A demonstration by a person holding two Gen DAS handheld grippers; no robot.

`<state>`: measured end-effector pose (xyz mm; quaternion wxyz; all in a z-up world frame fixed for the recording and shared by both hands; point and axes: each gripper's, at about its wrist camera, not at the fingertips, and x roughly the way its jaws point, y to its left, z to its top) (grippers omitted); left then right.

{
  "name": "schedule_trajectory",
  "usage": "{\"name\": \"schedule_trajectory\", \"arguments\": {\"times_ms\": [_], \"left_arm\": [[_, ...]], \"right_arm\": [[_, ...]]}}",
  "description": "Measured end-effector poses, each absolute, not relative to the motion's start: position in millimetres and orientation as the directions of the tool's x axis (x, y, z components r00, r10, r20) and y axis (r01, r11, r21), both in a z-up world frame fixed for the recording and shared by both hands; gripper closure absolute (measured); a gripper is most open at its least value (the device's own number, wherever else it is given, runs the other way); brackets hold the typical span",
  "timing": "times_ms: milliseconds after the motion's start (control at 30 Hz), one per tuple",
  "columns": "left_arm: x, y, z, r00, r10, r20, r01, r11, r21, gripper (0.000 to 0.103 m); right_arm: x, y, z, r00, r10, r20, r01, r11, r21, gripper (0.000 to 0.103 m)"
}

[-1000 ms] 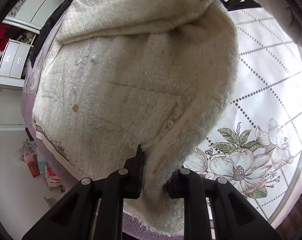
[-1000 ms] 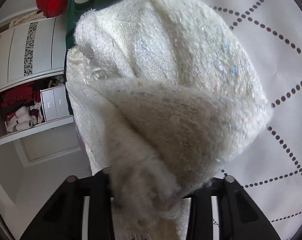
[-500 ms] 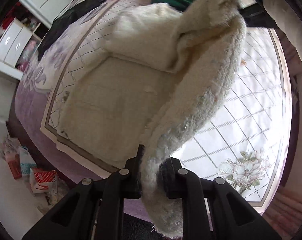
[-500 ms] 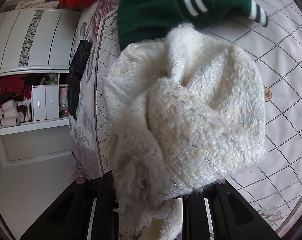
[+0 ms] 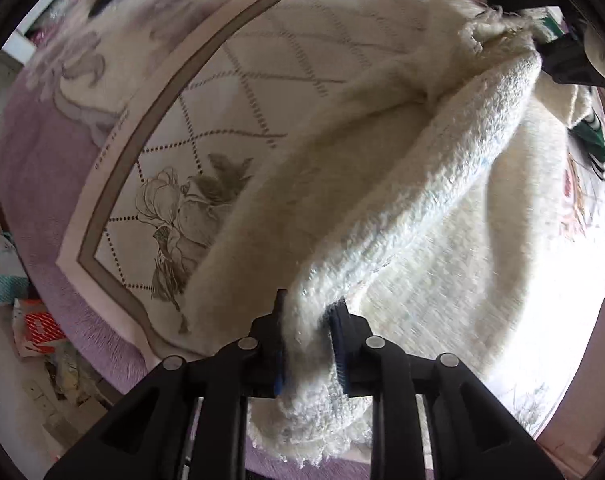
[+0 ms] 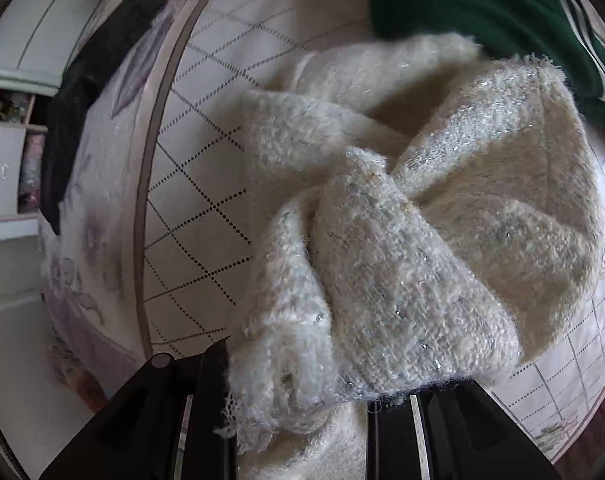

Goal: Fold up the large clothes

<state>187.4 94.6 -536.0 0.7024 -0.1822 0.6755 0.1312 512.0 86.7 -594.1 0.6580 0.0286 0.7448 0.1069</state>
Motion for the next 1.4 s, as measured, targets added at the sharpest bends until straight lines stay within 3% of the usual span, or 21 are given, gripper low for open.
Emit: {"name": "schedule_trajectory", "arguments": {"times_ms": [100,133,167,233,300,467,533,600,733,767,800,833,933,1033,1100,1167,1233,1300,1400], "left_arm": [[183,122,-553,0.049,-0.187,-0.981,-0.474,0.861,-0.188,0.073],[180,127,-553,0.054,-0.220,-0.974,-0.493,0.842,-0.218,0.073],[177,133,-551,0.061,-0.251,-0.966,-0.509,0.825,-0.246,0.073],[171,137,-540,0.076,-0.271,-0.960,-0.514,0.814,-0.271,0.062],[166,139,-523,0.109,-0.270,-0.957,-0.508,0.812,-0.288,0.032],[173,124,-501,0.144,-0.239,-0.960,-0.483,0.830,-0.279,0.030],[184,111,-507,0.128,-0.223,-0.966,-0.463,0.848,-0.257,0.030],[195,102,-513,0.123,-0.213,-0.969,-0.448,0.859,-0.246,0.030],[217,103,-524,0.124,-0.162,-0.979,-0.425,0.883,-0.199,0.030],[222,102,-529,0.119,-0.151,-0.981,-0.427,0.885,-0.188,0.030],[225,102,-534,0.112,-0.149,-0.982,-0.429,0.885,-0.183,0.030],[227,102,-539,0.106,-0.147,-0.983,-0.431,0.884,-0.179,0.030],[235,102,-555,0.074,-0.129,-0.989,-0.422,0.894,-0.148,0.030],[238,106,-552,0.070,-0.138,-0.988,-0.408,0.900,-0.155,0.030],[234,113,-538,0.094,-0.168,-0.981,-0.407,0.893,-0.192,0.028],[226,122,-522,0.128,-0.204,-0.971,-0.413,0.879,-0.239,0.024],[214,131,-507,0.155,-0.243,-0.958,-0.430,0.856,-0.287,0.022],[201,140,-499,0.165,-0.277,-0.947,-0.440,0.838,-0.322,0.013],[174,151,-507,0.122,-0.293,-0.948,-0.457,0.831,-0.316,0.013]], "right_arm": [[509,114,-593,-0.137,0.132,-0.982,-0.163,0.974,0.154,0.053],[507,119,-586,-0.148,0.166,-0.975,-0.184,0.964,0.192,0.036],[504,120,-578,-0.152,0.198,-0.968,-0.201,0.953,0.226,0.028],[497,115,-552,-0.149,0.284,-0.947,-0.245,0.917,0.314,0.028],[488,102,-521,-0.119,0.377,-0.918,-0.250,0.884,0.395,0.028],[481,28,-478,0.063,0.321,-0.945,-0.093,0.945,0.315,0.028],[494,3,-493,0.065,0.288,-0.956,0.022,0.957,0.289,0.028],[508,-1,-517,0.043,0.347,-0.937,0.113,0.930,0.349,0.028],[534,20,-548,0.081,0.354,-0.932,0.080,0.930,0.360,0.030],[540,32,-555,0.082,0.371,-0.925,0.049,0.925,0.376,0.050],[546,47,-565,0.057,0.392,-0.918,0.016,0.919,0.394,0.065],[552,68,-578,0.014,0.385,-0.923,-0.021,0.923,0.385,0.073],[565,102,-608,-0.090,0.294,-0.952,-0.140,0.942,0.304,0.072],[562,98,-583,-0.070,0.316,-0.946,-0.189,0.927,0.324,0.070],[552,79,-557,-0.055,0.378,-0.924,-0.176,0.908,0.381,0.065],[530,51,-533,-0.043,0.435,-0.899,-0.156,0.886,0.437,0.050],[504,23,-517,-0.032,0.451,-0.892,-0.137,0.882,0.451,0.044],[476,-7,-510,-0.031,0.436,-0.900,-0.105,0.894,0.436,0.042],[431,-45,-520,-0.061,0.377,-0.924,-0.036,0.924,0.380,0.040]]}}
